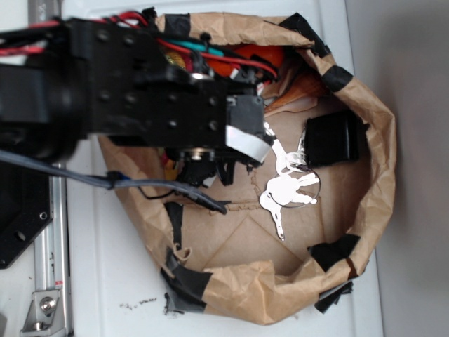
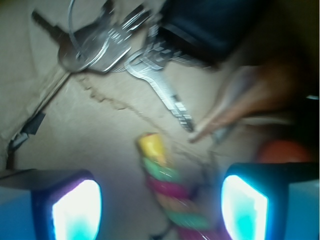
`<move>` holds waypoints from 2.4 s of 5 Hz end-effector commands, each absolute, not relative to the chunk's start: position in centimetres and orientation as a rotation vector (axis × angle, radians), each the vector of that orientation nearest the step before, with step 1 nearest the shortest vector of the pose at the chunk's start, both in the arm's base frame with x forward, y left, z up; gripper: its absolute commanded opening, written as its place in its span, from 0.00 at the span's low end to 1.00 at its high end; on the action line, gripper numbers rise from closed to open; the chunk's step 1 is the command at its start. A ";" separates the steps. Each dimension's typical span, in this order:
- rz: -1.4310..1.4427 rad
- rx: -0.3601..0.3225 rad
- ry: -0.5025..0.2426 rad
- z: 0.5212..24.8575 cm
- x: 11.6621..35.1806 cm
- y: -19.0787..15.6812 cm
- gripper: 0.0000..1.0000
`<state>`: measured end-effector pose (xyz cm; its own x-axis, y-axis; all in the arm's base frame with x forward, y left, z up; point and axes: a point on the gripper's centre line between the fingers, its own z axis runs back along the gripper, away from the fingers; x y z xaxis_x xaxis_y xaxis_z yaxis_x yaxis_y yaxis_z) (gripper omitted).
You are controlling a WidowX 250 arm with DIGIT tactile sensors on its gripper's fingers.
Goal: Grab the multicolored rope.
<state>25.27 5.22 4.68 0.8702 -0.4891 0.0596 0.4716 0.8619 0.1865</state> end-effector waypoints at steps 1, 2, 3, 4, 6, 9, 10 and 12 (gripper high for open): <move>-0.487 -0.046 -0.051 2.1 25.1 8.3 1.00; -0.480 -0.048 -0.041 1.5 25.3 8.5 1.00; -0.513 -0.024 -0.030 1.1 25.1 8.1 1.00; -0.506 -0.011 -0.021 0.8 24.4 8.5 1.00; -0.428 -0.013 -0.029 0.6 24.2 8.8 0.00; -0.386 0.113 -0.094 -1.7 23.6 8.9 0.00; -0.360 0.059 -0.089 -1.5 23.5 9.2 0.00; -0.313 0.053 -0.119 -0.1 23.4 9.7 0.00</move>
